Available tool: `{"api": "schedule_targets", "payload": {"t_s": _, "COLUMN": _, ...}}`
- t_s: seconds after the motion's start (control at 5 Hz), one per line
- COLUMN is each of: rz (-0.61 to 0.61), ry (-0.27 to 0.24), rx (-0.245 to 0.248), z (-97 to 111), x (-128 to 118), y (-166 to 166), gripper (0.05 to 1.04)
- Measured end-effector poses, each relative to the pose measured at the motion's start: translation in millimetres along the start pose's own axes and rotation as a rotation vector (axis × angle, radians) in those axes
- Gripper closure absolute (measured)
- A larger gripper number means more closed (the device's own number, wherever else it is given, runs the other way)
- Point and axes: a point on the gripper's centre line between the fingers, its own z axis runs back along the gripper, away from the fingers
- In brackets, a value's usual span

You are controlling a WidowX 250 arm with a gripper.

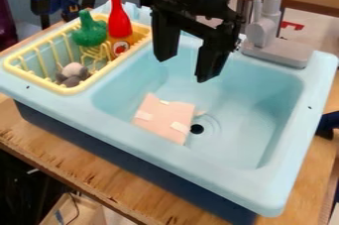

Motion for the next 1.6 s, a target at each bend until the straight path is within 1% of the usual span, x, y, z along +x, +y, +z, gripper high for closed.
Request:
{"api": "schedule_targets", "payload": {"t_s": 0.2, "rz": -0.002, "ry": 0.034, "rx": -0.001, "z": -9.3, "x": -0.2, "y": -0.3, "gripper": 0.084}}
{"api": "schedule_targets", "payload": {"t_s": 0.4, "rz": 0.024, "ry": 0.062, "rx": -0.023, "z": -21.8, "x": -4.8, "y": 10.5, "gripper": 0.084}}
{"api": "schedule_targets", "payload": {"t_s": 0.6, "rz": 0.060, "ry": 0.117, "rx": -0.050, "z": -39.3, "x": -10.1, "y": 24.8, "gripper": 0.084}}
{"api": "schedule_targets", "payload": {"t_s": 0.8, "rz": 0.053, "ry": 0.197, "rx": -0.067, "z": -62.0, "x": -12.4, "y": 26.1, "gripper": 0.084}}
{"api": "schedule_targets", "payload": {"t_s": 1.0, "rz": 0.054, "ry": 0.232, "rx": -0.077, "z": -74.0, "x": -11.7, "y": 24.2, "gripper": 0.084}}
{"api": "schedule_targets", "payload": {"t_s": 1.4, "rz": 0.075, "ry": 0.339, "rx": -0.068, "z": -95.8, "x": -23.9, "y": 23.1, "gripper": 0.084}}
{"api": "schedule_targets", "payload": {"t_s": 1.6, "rz": 0.110, "ry": 0.371, "rx": -0.066, "z": -103.5, "x": -25.1, "y": 28.9, "gripper": 0.084}}
